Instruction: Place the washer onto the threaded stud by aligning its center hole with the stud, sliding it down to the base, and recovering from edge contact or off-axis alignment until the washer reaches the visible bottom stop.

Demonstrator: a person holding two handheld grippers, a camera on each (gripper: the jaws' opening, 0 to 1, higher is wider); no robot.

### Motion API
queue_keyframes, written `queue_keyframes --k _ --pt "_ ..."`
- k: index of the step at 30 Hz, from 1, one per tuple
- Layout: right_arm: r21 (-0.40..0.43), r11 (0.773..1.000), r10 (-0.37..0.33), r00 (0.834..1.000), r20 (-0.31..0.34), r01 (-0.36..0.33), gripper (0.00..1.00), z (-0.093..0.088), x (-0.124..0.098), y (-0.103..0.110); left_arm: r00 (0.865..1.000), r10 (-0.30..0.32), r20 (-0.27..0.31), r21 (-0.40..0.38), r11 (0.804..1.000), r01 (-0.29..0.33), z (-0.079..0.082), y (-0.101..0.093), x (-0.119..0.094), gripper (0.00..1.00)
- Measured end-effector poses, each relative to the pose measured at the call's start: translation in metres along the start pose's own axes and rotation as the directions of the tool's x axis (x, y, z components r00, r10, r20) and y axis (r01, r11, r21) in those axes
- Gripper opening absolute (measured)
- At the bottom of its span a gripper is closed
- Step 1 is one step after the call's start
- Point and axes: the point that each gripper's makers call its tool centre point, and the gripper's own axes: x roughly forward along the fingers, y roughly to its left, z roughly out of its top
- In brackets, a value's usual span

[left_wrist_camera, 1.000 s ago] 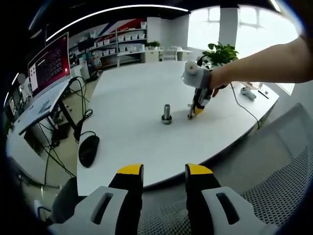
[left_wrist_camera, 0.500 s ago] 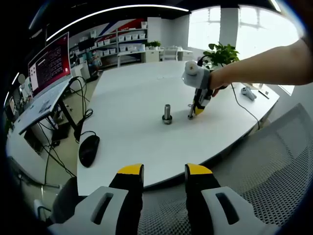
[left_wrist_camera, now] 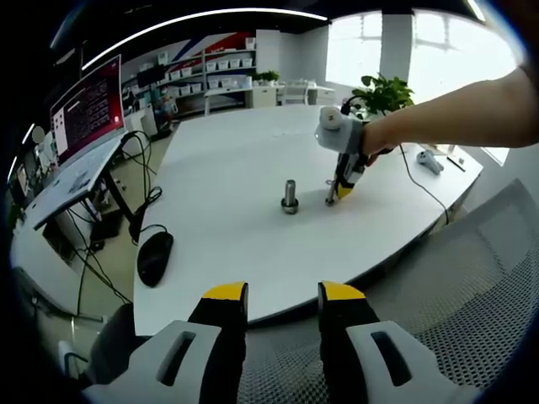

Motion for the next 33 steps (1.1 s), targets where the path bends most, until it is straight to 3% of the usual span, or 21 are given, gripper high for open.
queue_keyframes --k 13,18,20,21,27,33 --pt "0.003 1.0 -0.029 0.992 0.124 0.028 0.13 0.001 0.0 0.001 1.0 0.001 -0.004 0.003 1.0 -0.001 -0.001 0.0 0.0 0.31" --pt "-0.006 0.998 -0.062 0.979 0.194 0.065 0.14 0.0 -0.001 -0.003 1.0 0.001 -0.003 0.002 1.0 -0.001 0.001 -0.001 0.0 0.31" --pt "0.015 0.996 -0.093 0.97 0.223 0.092 0.21 0.0 -0.002 -0.011 1.0 0.0 -0.004 0.004 1.0 0.0 0.0 -0.001 0.0 0.31" --pt "0.066 0.993 -0.115 0.96 0.255 0.102 0.24 -0.001 -0.003 -0.017 1.0 0.0 -0.004 0.005 1.0 0.0 0.0 0.0 0.0 0.31" --pt "0.148 0.989 -0.031 0.958 0.284 -0.012 0.26 -0.011 0.0 -0.007 1.0 -0.001 -0.005 0.005 1.0 0.001 -0.001 0.001 0.001 0.31" --pt "0.154 0.988 -0.037 0.961 0.275 -0.006 0.24 -0.007 0.0 -0.007 1.0 -0.003 -0.008 0.008 1.0 0.003 -0.001 -0.001 0.0 0.31"
